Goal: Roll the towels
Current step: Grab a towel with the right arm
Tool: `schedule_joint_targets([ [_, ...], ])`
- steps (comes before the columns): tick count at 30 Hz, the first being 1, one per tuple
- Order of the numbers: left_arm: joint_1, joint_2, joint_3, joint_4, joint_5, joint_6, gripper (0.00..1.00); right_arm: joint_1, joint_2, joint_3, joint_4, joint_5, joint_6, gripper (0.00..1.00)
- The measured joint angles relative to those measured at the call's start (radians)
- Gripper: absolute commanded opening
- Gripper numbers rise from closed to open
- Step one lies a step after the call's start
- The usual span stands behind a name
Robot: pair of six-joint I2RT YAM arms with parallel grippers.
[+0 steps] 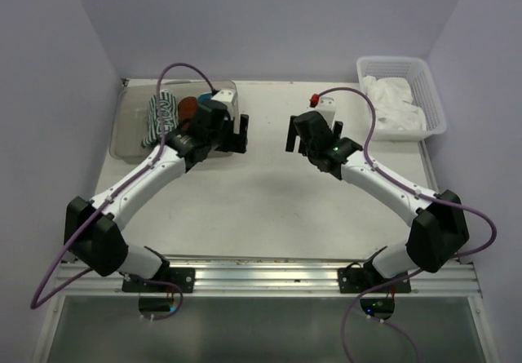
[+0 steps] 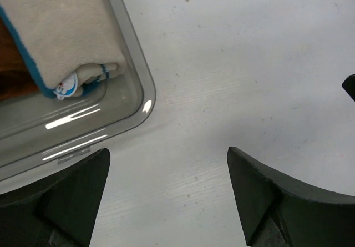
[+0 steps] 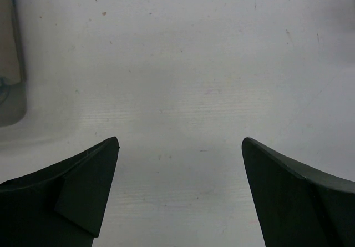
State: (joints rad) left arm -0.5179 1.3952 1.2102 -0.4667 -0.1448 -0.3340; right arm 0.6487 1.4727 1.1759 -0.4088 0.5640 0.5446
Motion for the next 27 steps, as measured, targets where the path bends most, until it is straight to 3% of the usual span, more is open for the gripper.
schedule_joint_targets([
  [4,-0.089,0.115,0.074,0.000,-0.043,-0.023,0.84,-0.045,-0.017,-0.006,0.002,-0.011,-0.006,0.97],
  [11,-0.152,0.213,0.090,0.003,-0.060,-0.053,0.82,-0.256,-0.087,-0.018,-0.004,-0.093,-0.026,0.97],
  [20,-0.146,0.326,0.093,0.004,-0.069,-0.060,0.82,-0.360,-0.101,0.008,-0.055,-0.182,-0.063,0.97],
  [27,-0.063,0.404,0.116,-0.006,-0.057,-0.040,0.82,-0.363,-0.104,0.020,-0.056,-0.209,-0.072,0.97],
])
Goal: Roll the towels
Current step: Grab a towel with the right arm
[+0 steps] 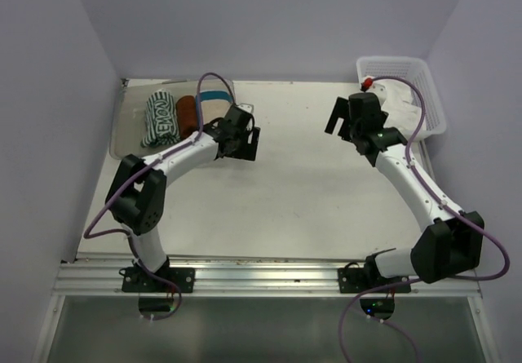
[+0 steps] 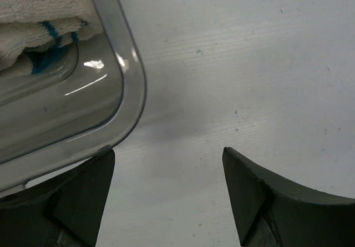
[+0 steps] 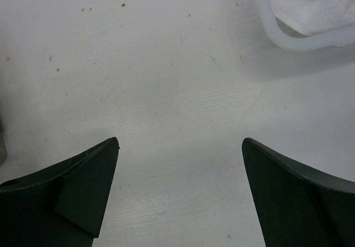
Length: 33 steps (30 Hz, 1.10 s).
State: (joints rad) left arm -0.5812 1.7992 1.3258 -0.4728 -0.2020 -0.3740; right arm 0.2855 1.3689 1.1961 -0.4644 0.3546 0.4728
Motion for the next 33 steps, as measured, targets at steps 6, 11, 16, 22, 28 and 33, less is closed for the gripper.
schedule_joint_targets([
  [6,0.113,0.014,0.012,-0.009,0.008,0.000,0.83,-0.002,0.006,0.014,-0.008,-0.006,-0.025,0.97],
  [11,0.169,0.050,0.053,-0.035,-0.016,0.004,0.83,-0.052,0.111,0.164,-0.064,-0.028,-0.069,0.91],
  [16,0.182,0.045,0.040,-0.051,-0.019,0.003,0.83,-0.157,0.309,0.398,-0.126,-0.042,-0.095,0.71],
  [22,0.181,0.032,0.001,-0.097,-0.055,0.003,0.84,-0.261,0.569,0.679,-0.213,-0.032,-0.099,0.61],
  [28,0.198,0.031,0.001,-0.125,-0.080,0.003,0.84,-0.358,0.810,0.925,-0.309,-0.048,-0.080,0.80],
  [33,0.227,0.046,0.002,-0.131,-0.093,0.004,0.84,-0.407,0.969,1.054,-0.346,-0.068,-0.061,0.75],
])
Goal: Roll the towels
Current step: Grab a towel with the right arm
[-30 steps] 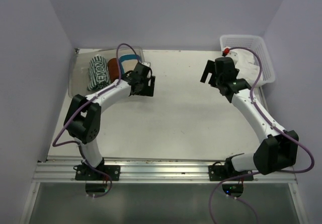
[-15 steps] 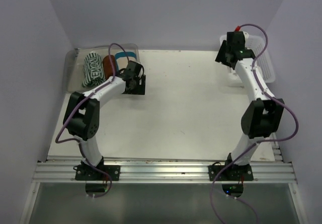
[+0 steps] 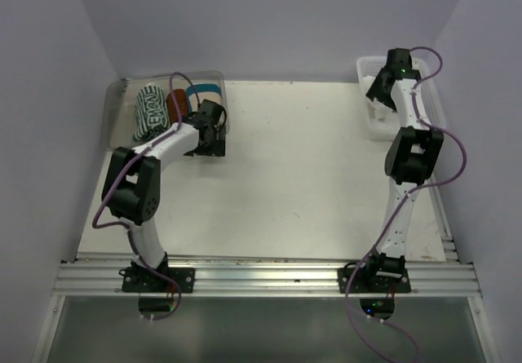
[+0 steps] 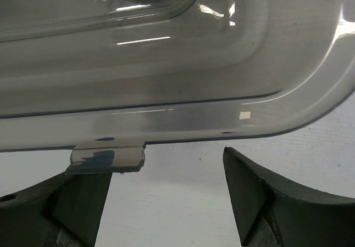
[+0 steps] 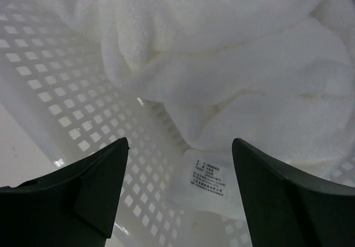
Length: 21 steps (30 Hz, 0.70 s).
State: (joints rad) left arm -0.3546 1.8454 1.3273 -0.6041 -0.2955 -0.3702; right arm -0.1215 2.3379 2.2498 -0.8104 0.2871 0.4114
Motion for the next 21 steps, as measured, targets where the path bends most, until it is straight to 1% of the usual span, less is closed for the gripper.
schedule_joint_targets([
  [2,0.005,0.012,0.002,-0.006,-0.008,0.000,0.84,-0.004,0.042,0.016,-0.005,-0.010,0.009,0.69],
  [3,0.007,0.020,0.005,-0.013,-0.011,0.000,0.84,-0.005,0.055,0.018,-0.005,-0.019,0.014,0.63],
  [5,0.010,0.041,0.019,-0.025,-0.017,0.000,0.84,-0.004,0.076,0.018,-0.005,-0.035,0.025,0.61],
  [7,0.014,0.066,0.043,-0.040,-0.024,0.000,0.83,-0.006,0.079,0.011,-0.004,-0.054,0.034,0.61],
  [10,0.026,0.093,0.082,-0.065,-0.039,0.000,0.83,-0.011,0.079,0.008,0.009,-0.074,0.045,0.69],
  [15,0.040,0.108,0.122,-0.085,-0.053,0.000,0.83,-0.019,0.099,0.010,0.019,-0.085,0.048,0.68],
  [17,0.045,0.106,0.121,-0.086,-0.050,0.000,0.83,-0.026,0.117,0.010,0.021,-0.090,0.048,0.65],
  [18,0.047,0.105,0.119,-0.085,-0.049,0.000,0.83,-0.027,0.126,0.010,0.023,-0.093,0.049,0.62],
  [19,0.047,0.101,0.115,-0.084,-0.048,-0.001,0.83,-0.029,0.132,0.009,0.025,-0.095,0.050,0.50],
  [21,0.047,0.081,0.095,-0.082,-0.047,-0.002,0.81,-0.029,0.142,0.008,0.027,-0.097,0.051,0.39],
])
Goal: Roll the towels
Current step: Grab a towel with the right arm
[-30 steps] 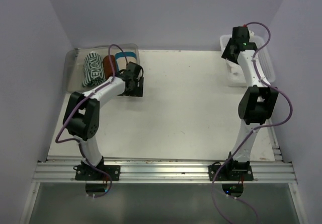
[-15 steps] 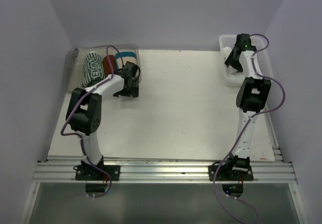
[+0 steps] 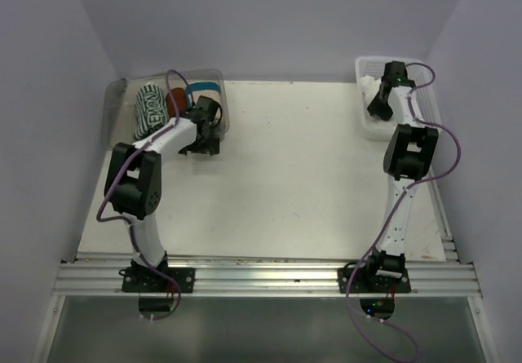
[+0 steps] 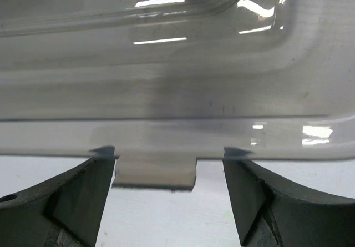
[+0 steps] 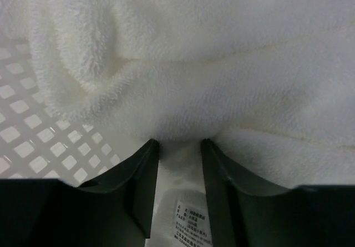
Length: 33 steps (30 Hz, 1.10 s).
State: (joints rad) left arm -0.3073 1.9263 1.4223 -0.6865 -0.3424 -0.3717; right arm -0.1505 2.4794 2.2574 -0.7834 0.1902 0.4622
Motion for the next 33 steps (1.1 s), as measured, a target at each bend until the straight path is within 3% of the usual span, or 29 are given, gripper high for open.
schedule_joint_targets([
  [1,0.000,-0.016,-0.018,0.003,0.001,-0.003,0.81,0.000,0.002,0.000,0.002,0.001,0.002,0.26],
  [4,0.000,-0.086,-0.096,0.023,0.013,-0.006,0.80,-0.001,0.002,-0.002,0.008,0.000,0.006,0.06],
  [6,0.000,-0.140,-0.156,0.039,0.022,-0.013,0.79,-0.001,0.002,-0.003,0.016,0.000,0.011,0.00],
  [13,0.000,-0.227,-0.272,0.060,0.028,-0.084,0.76,-0.001,-0.073,-0.089,0.063,0.000,0.010,0.00],
  [19,0.008,-0.215,-0.292,0.064,0.017,-0.144,0.72,-0.001,-0.318,-0.237,0.140,-0.007,0.009,0.00],
  [25,0.094,-0.163,-0.292,0.081,0.034,-0.187,0.70,-0.001,-0.639,-0.367,0.255,-0.058,0.008,0.00],
  [33,0.188,-0.101,-0.201,0.064,0.043,-0.194,0.70,0.013,-0.841,-0.401,0.306,-0.107,0.000,0.00],
])
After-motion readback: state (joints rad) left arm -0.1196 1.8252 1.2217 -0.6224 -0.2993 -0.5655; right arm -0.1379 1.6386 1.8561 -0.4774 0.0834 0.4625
